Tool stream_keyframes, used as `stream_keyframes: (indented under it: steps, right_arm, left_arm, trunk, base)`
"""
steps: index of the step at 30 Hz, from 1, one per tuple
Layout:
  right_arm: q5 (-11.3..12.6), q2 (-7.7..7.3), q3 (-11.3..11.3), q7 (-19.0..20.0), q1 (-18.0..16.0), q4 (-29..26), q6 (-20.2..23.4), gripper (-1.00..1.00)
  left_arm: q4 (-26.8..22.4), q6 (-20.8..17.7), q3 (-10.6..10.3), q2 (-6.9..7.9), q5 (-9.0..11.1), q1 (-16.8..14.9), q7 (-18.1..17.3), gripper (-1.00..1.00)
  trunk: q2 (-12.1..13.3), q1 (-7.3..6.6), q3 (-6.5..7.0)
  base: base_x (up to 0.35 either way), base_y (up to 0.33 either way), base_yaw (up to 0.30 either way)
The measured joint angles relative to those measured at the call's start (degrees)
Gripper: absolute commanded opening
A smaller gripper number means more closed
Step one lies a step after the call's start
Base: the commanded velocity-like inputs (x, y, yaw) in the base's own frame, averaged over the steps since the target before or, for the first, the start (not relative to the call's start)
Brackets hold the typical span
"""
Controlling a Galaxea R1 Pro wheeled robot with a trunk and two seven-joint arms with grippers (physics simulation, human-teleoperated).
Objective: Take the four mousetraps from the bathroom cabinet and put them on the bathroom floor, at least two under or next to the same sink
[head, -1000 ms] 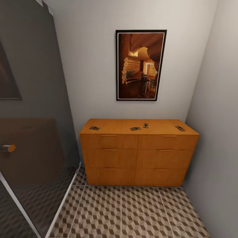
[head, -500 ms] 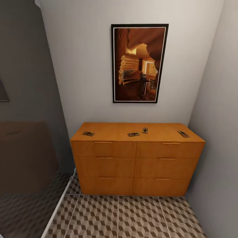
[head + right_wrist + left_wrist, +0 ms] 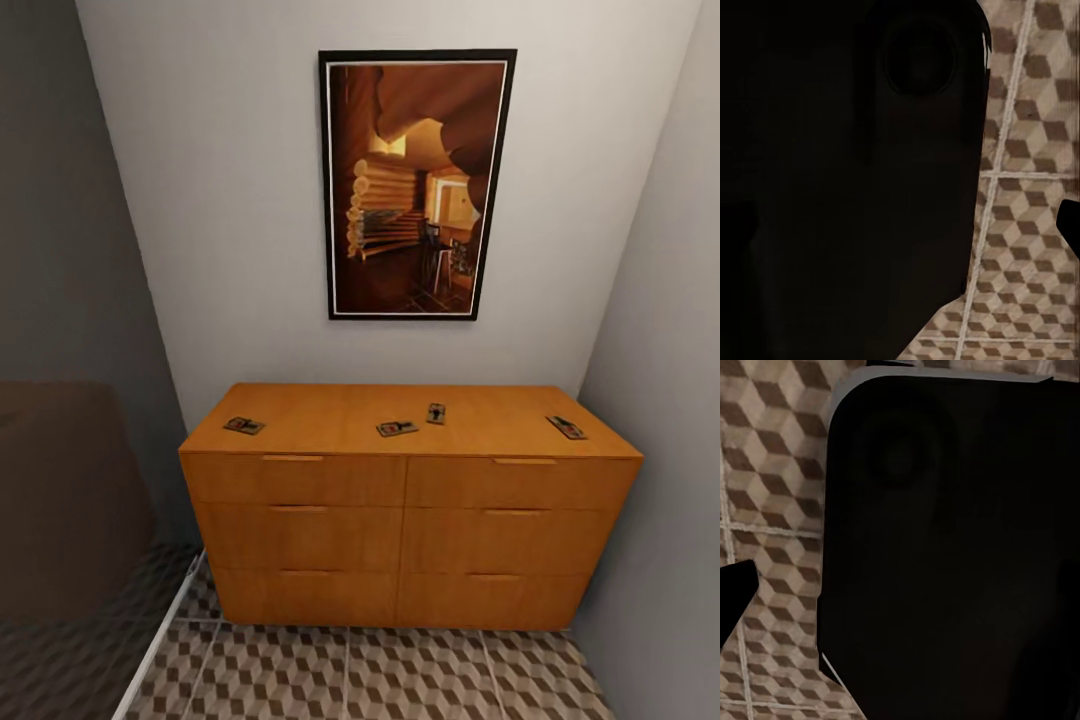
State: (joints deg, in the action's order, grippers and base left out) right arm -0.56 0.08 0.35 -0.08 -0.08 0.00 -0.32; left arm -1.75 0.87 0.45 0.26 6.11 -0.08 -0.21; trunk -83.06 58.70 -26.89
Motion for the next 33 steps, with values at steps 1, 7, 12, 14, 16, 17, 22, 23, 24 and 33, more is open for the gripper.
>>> stream_keyframes:
  steps: [1, 7, 12, 14, 16, 17, 22, 23, 24, 33]
  right_arm:
    - [0.0, 0.00, 0.0, 0.0, 0.0, 0.0, 0.0, 1.00]
    - [0.0, 0.00, 0.0, 0.0, 0.0, 0.0, 0.0, 1.00]
    - [0.0, 0.00, 0.0, 0.0, 0.0, 0.0, 0.0, 1.00]
    - [0.0, 0.00, 0.0, 0.0, 0.0, 0.0, 0.0, 1.00]
    - [0.0, 0.00, 0.0, 0.0, 0.0, 0.0, 0.0, 1.00]
    - [0.0, 0.00, 0.0, 0.0, 0.0, 0.0, 0.0, 1.00]
    - [0.0, 0.00, 0.0, 0.0, 0.0, 0.0, 0.0, 1.00]
    - [0.0, 0.00, 0.0, 0.0, 0.0, 0.0, 0.0, 1.00]
    - [0.0, 0.00, 0.0, 0.0, 0.0, 0.0, 0.0, 1.00]
    - [0.0, 0.00, 0.1, 0.0, 0.0, 0.0, -0.1, 1.00]
  left_arm:
    - [0.0, 0.0, 0.0, 0.00, 0.0, 0.0, 0.0, 1.00]
    - [0.0, 0.0, 0.0, 0.00, 0.0, 0.0, 0.0, 1.00]
    - [0.0, 0.1, 0.1, 0.02, -0.1, 0.0, 0.0, 1.00]
    - [0.0, 0.1, 0.1, 0.05, -0.1, 0.0, 0.0, 1.00]
    - [0.0, 0.1, 0.1, 0.07, -0.1, 0.0, 0.0, 1.00]
    - [0.0, 0.1, 0.1, 0.05, -0.1, 0.0, 0.0, 1.00]
    - [0.0, 0.1, 0.1, 0.05, -0.1, 0.0, 0.0, 1.00]
    - [0.0, 0.1, 0.1, 0.06, -0.1, 0.0, 0.0, 1.00]
    - [0.0, 0.1, 0.1, 0.05, -0.1, 0.0, 0.0, 1.00]
    - [-0.1, 0.1, 0.1, 0.01, -0.1, 0.0, 0.0, 1.00]
  trunk:
    - [0.0, 0.00, 0.00]
    - [0.0, 0.00, 0.00]
    - [0.0, 0.00, 0.00]
    - [0.0, 0.00, 0.00]
    - [0.0, 0.00, 0.00]
    - [0.0, 0.00, 0.00]
    - [0.0, 0.01, 0.00]
    - [0.0, 0.02, 0.00]
    - [0.0, 0.02, 0.00]
    - [0.0, 0.03, 0.00]
  base:
    - [0.318, -0.102, 0.000]
    - [0.318, -0.101, 0.000]
    - [0.318, -0.097, 0.000]
    - [0.317, -0.092, 0.000]
    - [0.312, -0.069, 0.000]
    - [0.306, -0.049, 0.000]
    - [0.237, -0.033, 0.000]
    - [0.125, -0.016, 0.000]
    - [0.100, -0.013, 0.000]
    - [0.030, -0.004, 0.000]
